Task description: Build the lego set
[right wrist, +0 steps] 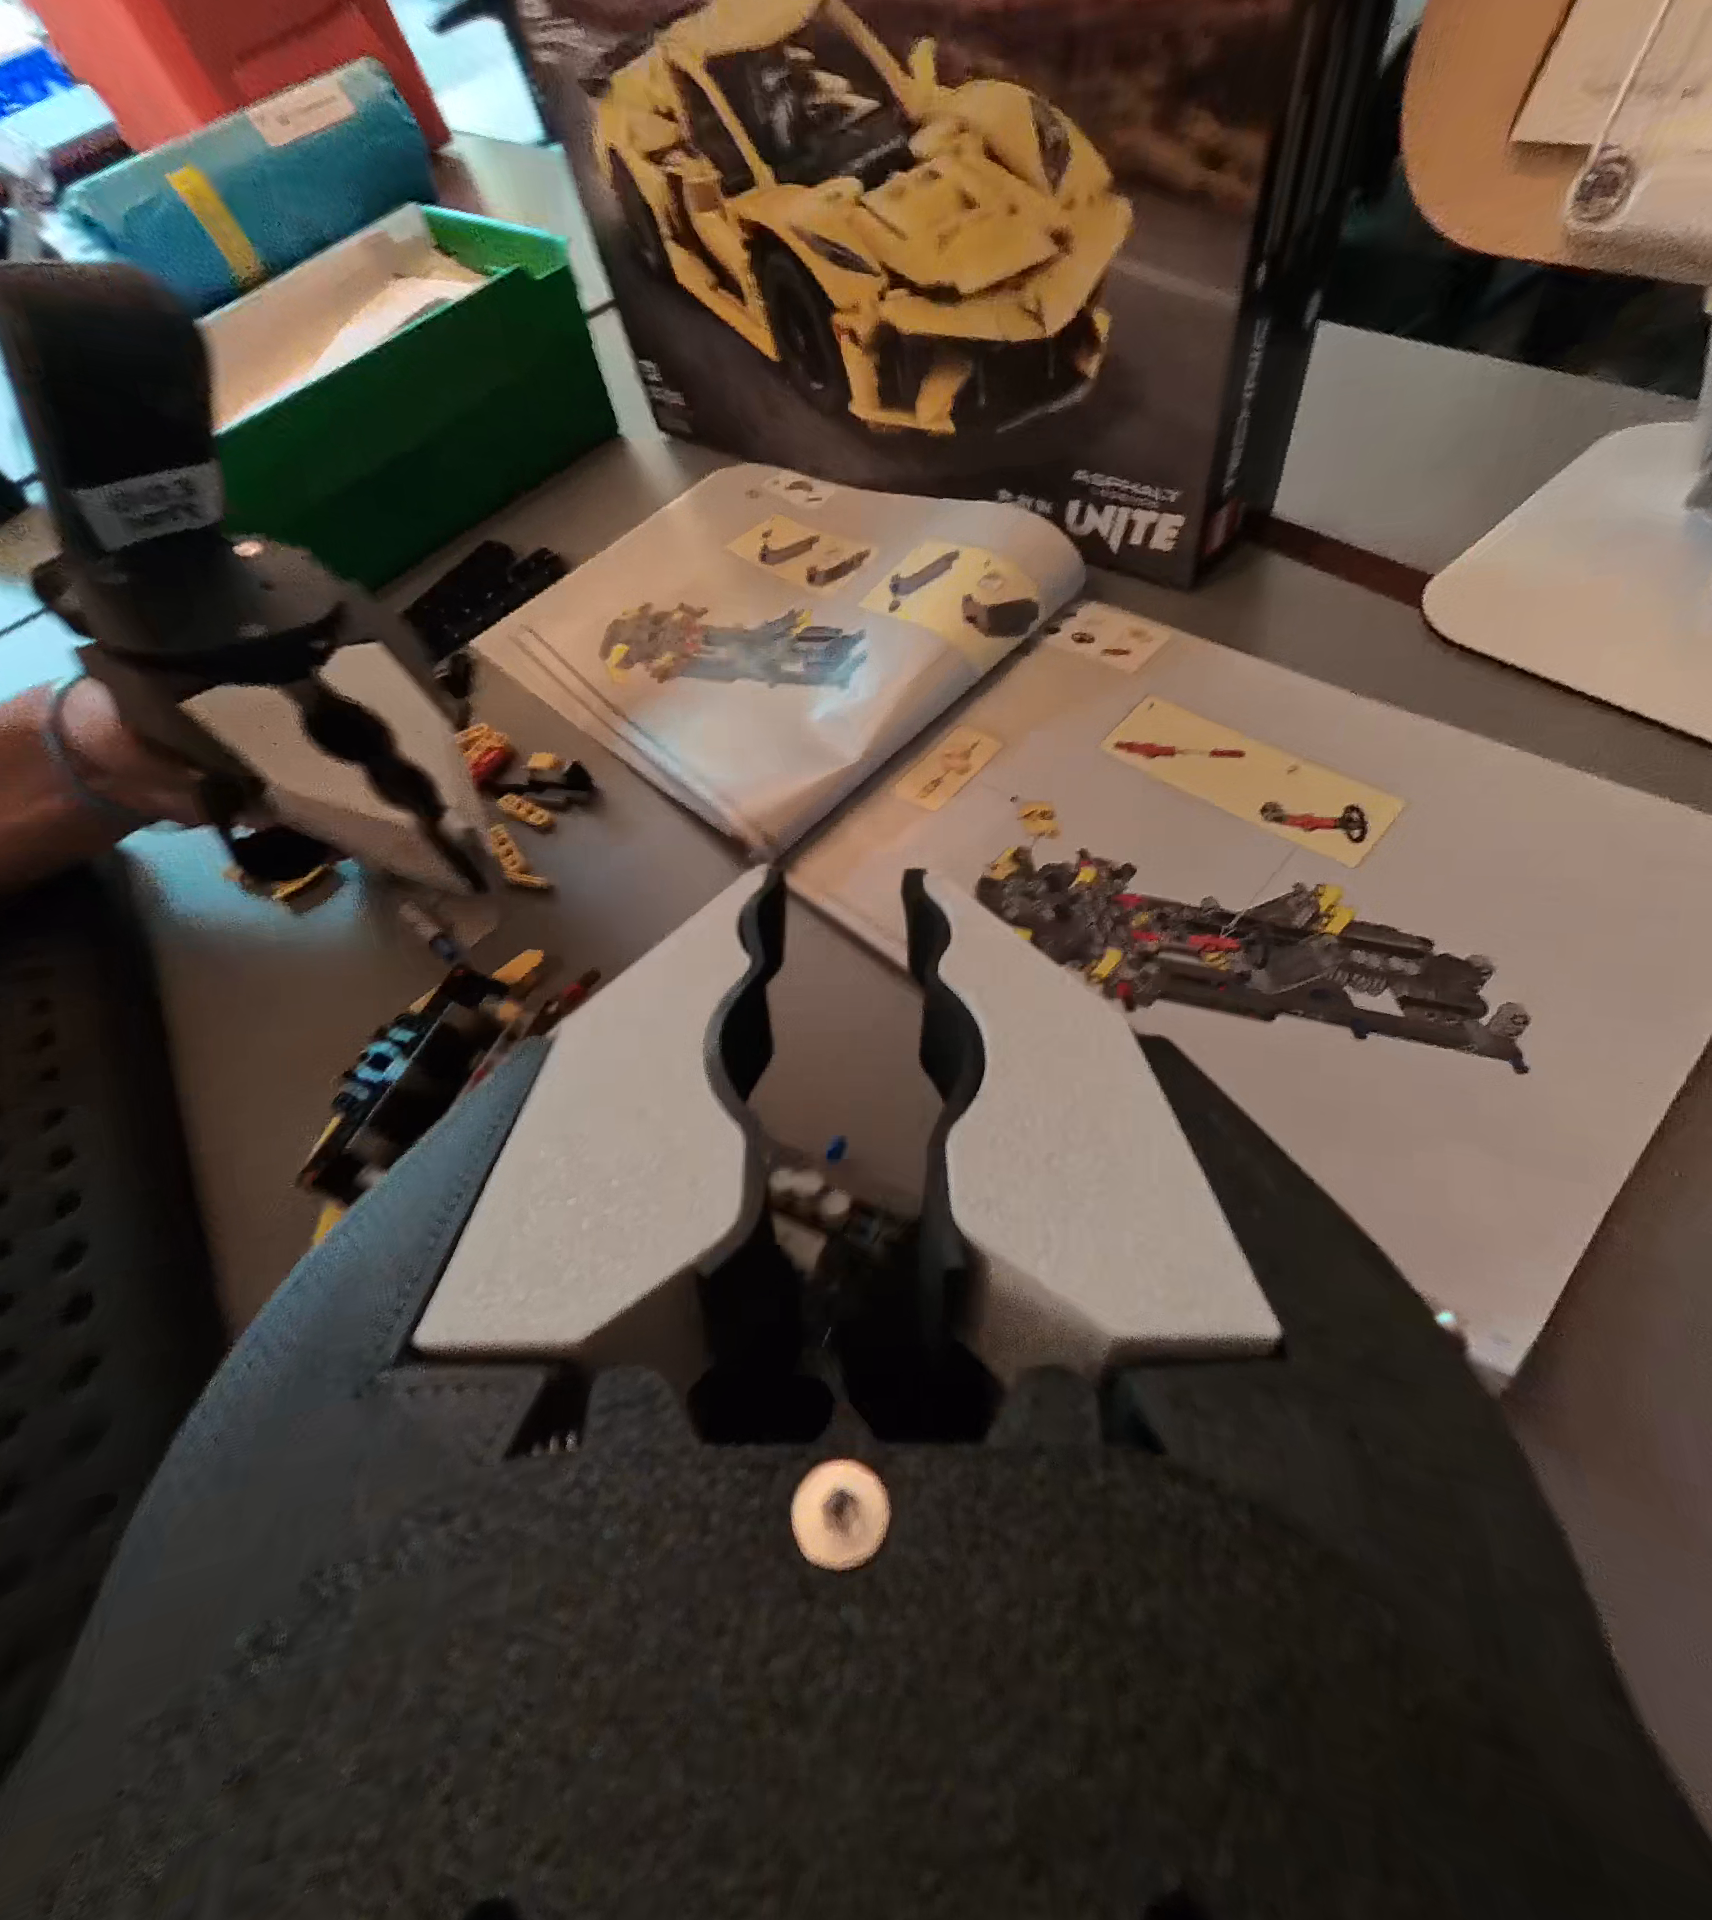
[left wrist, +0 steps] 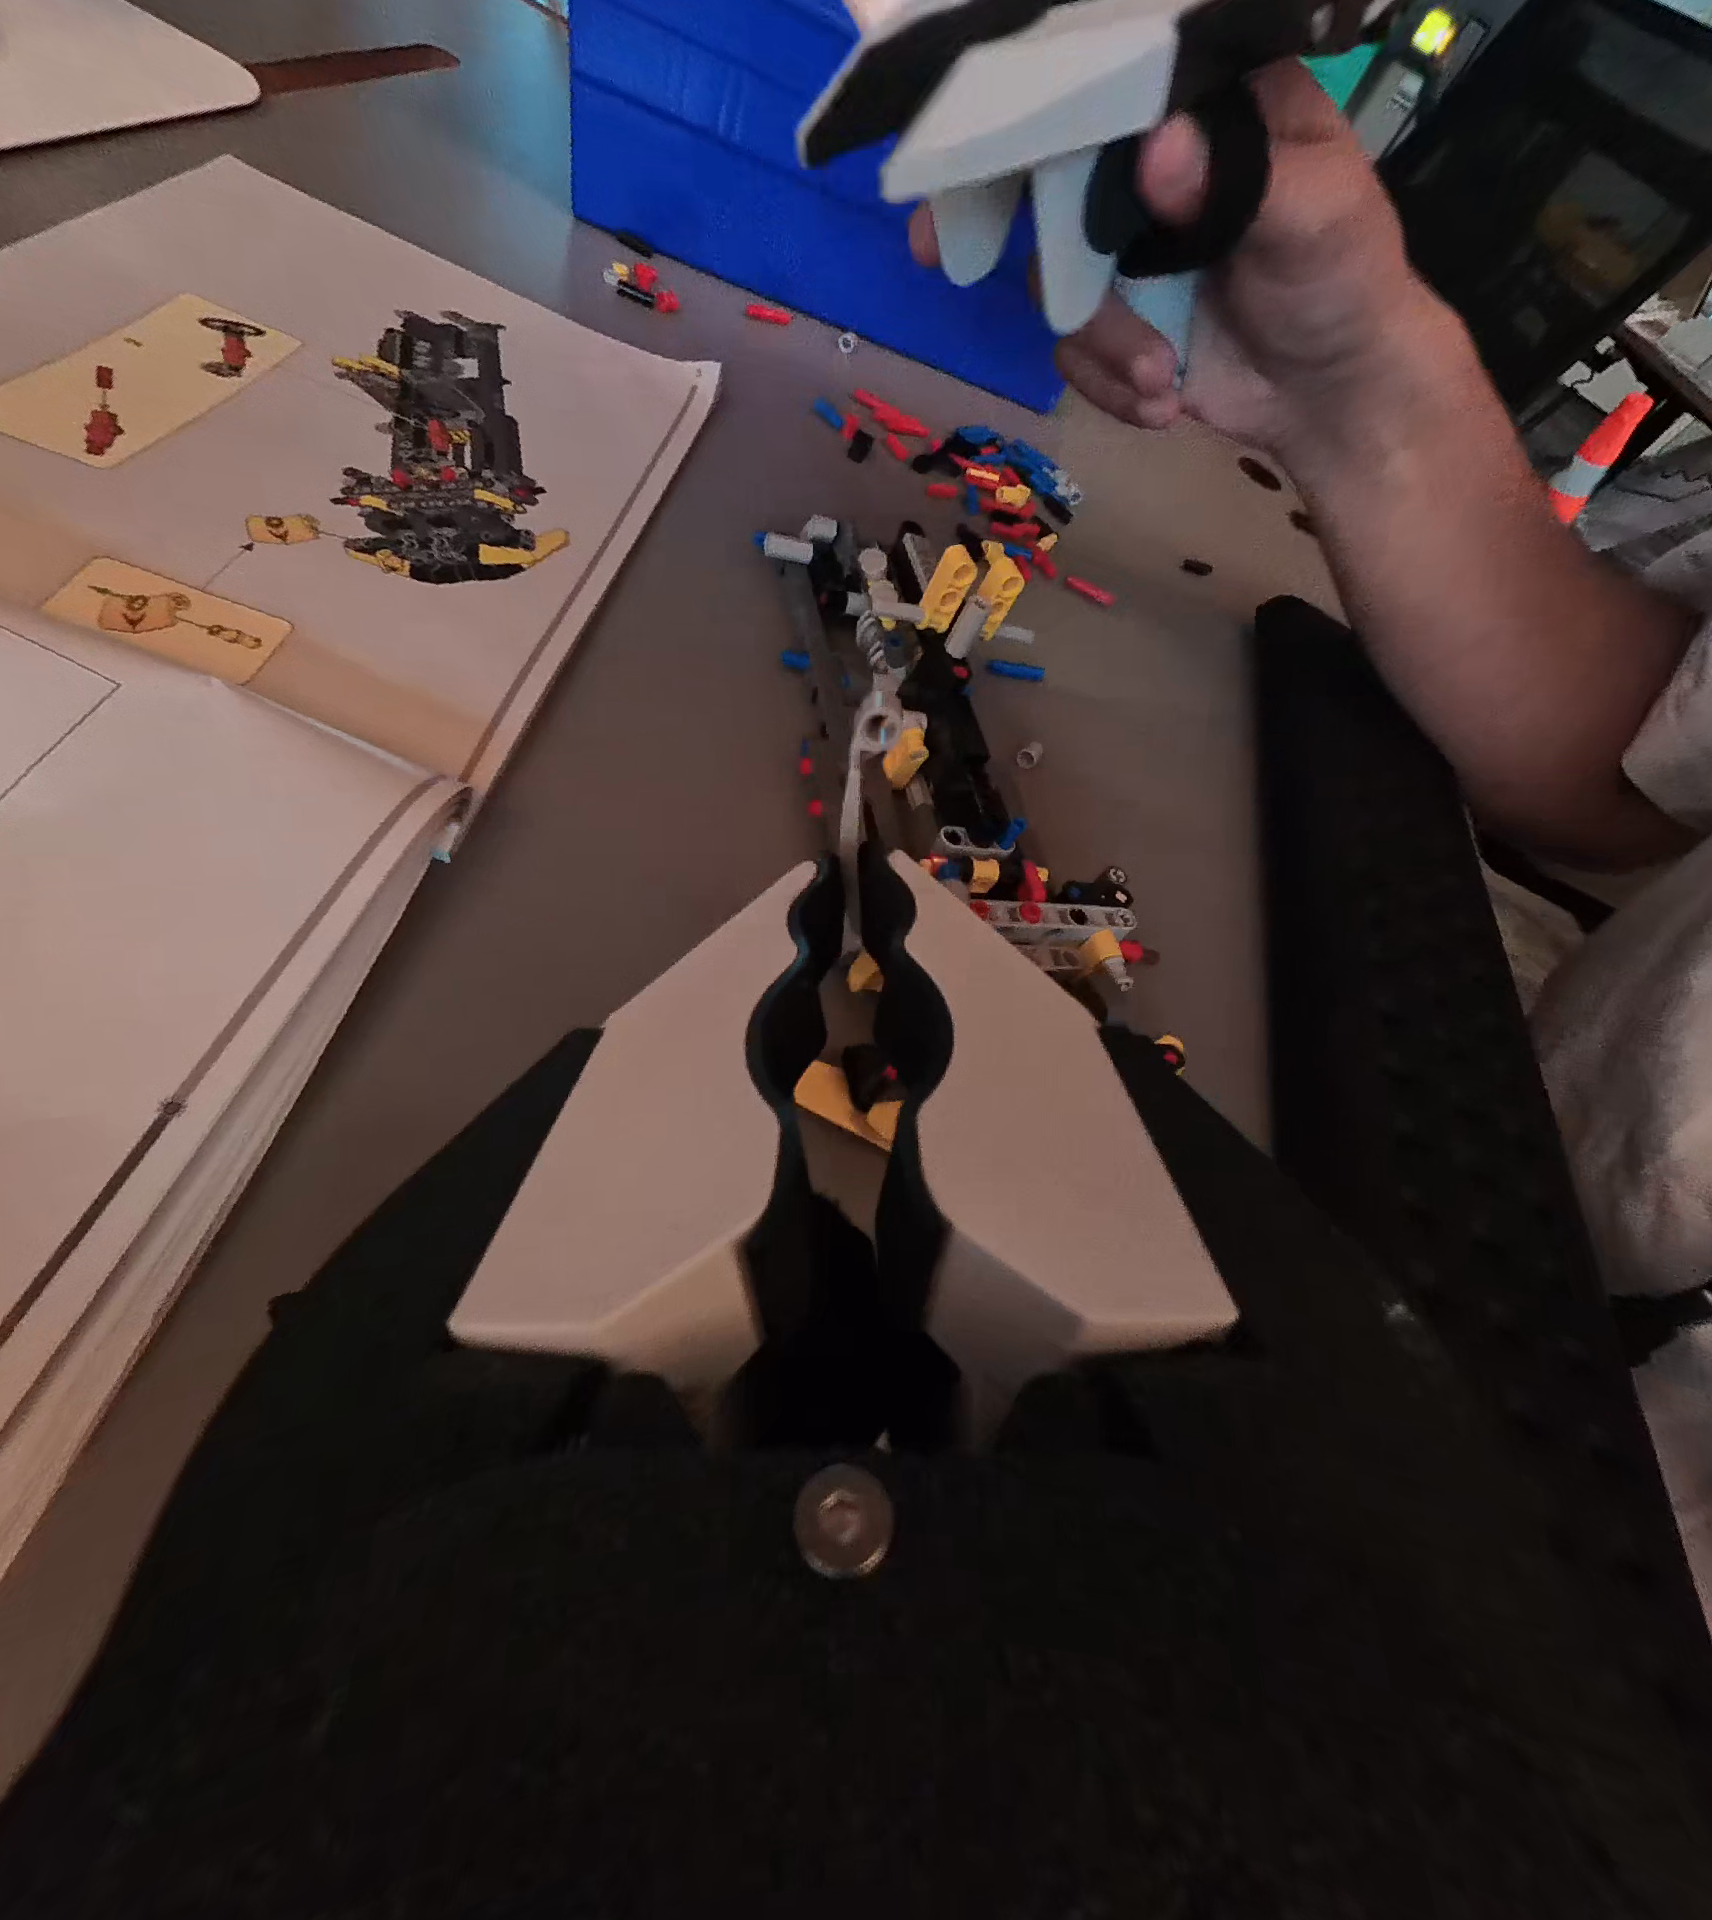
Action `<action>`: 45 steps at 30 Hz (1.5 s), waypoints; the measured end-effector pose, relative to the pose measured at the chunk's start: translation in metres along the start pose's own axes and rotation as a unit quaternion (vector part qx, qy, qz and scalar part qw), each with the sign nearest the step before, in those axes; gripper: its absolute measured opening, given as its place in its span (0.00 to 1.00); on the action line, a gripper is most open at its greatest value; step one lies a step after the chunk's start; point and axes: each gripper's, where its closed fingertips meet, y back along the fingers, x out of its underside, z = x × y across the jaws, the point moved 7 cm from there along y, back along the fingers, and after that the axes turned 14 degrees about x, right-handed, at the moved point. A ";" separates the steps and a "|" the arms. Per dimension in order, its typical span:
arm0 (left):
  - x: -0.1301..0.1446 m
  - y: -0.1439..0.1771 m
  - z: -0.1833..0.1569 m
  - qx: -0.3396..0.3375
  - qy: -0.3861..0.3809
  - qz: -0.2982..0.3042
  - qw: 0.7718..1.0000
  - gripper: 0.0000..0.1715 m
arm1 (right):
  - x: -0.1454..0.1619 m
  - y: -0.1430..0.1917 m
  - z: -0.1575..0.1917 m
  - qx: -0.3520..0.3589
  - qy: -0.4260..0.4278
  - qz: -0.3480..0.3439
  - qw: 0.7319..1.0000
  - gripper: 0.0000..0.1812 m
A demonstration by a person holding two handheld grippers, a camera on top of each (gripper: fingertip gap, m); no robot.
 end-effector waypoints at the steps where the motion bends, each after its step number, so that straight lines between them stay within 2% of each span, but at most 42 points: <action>1: 0.000 0.000 -0.001 -0.002 -0.003 0.001 1.000 0.00 | 0.006 0.008 0.005 -0.010 0.006 0.007 1.000 0.15; 3: -0.001 0.001 0.000 -0.012 -0.009 -0.002 1.000 0.00 | 0.030 0.020 0.015 -0.019 0.014 0.047 0.999 0.20; 5: -0.002 0.002 0.000 -0.010 -0.007 -0.008 1.000 0.00 | 0.056 0.031 0.030 -0.027 0.023 0.080 0.996 0.20; 7: -0.003 0.003 0.001 -0.015 -0.007 -0.009 1.000 0.00 | 0.072 0.037 0.044 0.000 0.035 0.066 0.997 0.14; 10: -0.003 0.004 0.001 -0.021 -0.013 -0.007 1.000 0.00 | 0.081 0.032 0.057 0.049 0.058 0.052 0.996 0.13; 13: -0.003 0.005 0.001 -0.024 -0.011 -0.008 1.000 0.00 | 0.080 0.023 0.059 0.087 0.068 0.048 0.993 0.10; 16: -0.002 0.005 0.001 -0.029 -0.018 -0.002 0.999 0.00 | 0.078 0.018 0.058 0.073 0.055 0.046 0.995 0.05; 20: -0.003 0.005 -0.002 -0.036 -0.032 0.006 0.999 0.00 | 0.078 0.017 0.054 0.050 0.021 0.056 0.997 0.05; 25: -0.005 0.007 -0.004 -0.041 -0.041 0.006 0.998 0.00 | 0.076 0.022 0.049 0.065 0.017 0.063 0.996 0.04; 28: -0.004 0.006 -0.004 -0.040 -0.042 0.009 0.998 0.00 | 0.076 0.021 0.050 0.041 -0.013 0.067 0.997 0.04; 32: -0.002 0.004 -0.005 -0.042 -0.046 0.018 0.998 0.00 | 0.078 0.019 0.053 0.053 0.005 0.068 0.996 0.04; 35: -0.001 0.002 -0.005 -0.045 -0.050 0.025 0.997 0.00 | 0.077 0.018 0.060 0.069 0.039 0.068 0.994 0.14; 39: 0.000 0.001 -0.005 -0.045 -0.052 0.030 0.997 0.00 | 0.076 0.012 0.061 0.142 0.067 0.075 0.985 0.19; 41: 0.001 0.001 -0.005 -0.044 -0.053 0.034 0.997 0.00 | 0.076 0.007 0.061 0.138 0.059 0.078 0.986 0.22; 43: 0.001 0.000 -0.005 -0.045 -0.055 0.038 0.997 0.00 | 0.079 0.003 0.061 0.127 0.056 0.085 0.987 0.14; 45: 0.002 0.000 -0.006 -0.045 -0.057 0.041 0.996 0.00 | 0.079 0.003 0.060 0.122 0.058 0.078 0.988 0.13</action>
